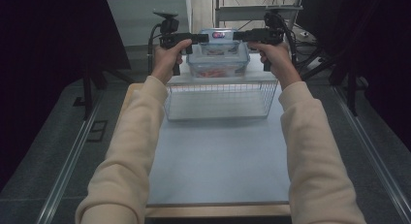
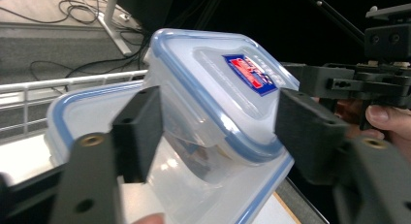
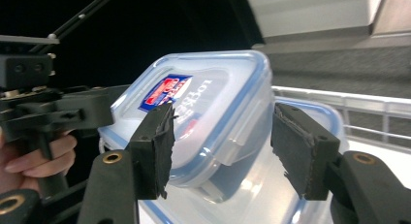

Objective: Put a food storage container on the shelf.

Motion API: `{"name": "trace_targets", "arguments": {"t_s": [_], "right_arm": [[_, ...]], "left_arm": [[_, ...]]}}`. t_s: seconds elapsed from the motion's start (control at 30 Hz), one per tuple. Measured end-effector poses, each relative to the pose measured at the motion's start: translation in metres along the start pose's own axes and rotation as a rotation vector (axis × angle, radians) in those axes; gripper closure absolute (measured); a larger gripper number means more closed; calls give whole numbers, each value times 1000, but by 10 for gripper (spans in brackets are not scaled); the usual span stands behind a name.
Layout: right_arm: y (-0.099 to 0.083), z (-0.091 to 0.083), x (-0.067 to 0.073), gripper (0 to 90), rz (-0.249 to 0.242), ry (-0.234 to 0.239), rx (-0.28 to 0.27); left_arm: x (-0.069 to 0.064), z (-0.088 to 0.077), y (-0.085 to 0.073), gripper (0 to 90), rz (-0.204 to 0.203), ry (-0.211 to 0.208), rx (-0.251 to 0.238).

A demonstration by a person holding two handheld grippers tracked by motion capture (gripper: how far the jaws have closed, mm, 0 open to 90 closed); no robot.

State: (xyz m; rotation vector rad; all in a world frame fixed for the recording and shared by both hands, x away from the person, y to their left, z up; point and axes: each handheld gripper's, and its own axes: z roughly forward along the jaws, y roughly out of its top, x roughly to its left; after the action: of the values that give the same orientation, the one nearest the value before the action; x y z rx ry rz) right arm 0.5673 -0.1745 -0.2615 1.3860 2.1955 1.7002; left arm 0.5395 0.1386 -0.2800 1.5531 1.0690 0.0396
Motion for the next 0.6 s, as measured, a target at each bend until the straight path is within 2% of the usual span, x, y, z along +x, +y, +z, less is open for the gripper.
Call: {"name": "trace_targets", "arguments": {"t_s": [0.1,0.17,0.23,0.37,0.53,0.6], "right_arm": [[0,-7,5,404,-31,-4,-21],[-1,-11,9,402,-54,-3,-31],[-3,-16,12,402,-82,-12,-30],[-12,-25,19,400,-127,-21,-19],[-24,-35,23,394,-152,-19,-22],[-28,-37,23,390,-152,-21,-16]], "left_arm": [[-3,-6,1,267,20,8,-32],[-7,-11,1,255,53,3,-38],[-11,-16,-1,245,88,18,-29],[-17,-25,-9,252,112,16,-27],[-23,-33,-23,253,146,36,-3],[-24,-35,-26,252,157,32,5]]}}
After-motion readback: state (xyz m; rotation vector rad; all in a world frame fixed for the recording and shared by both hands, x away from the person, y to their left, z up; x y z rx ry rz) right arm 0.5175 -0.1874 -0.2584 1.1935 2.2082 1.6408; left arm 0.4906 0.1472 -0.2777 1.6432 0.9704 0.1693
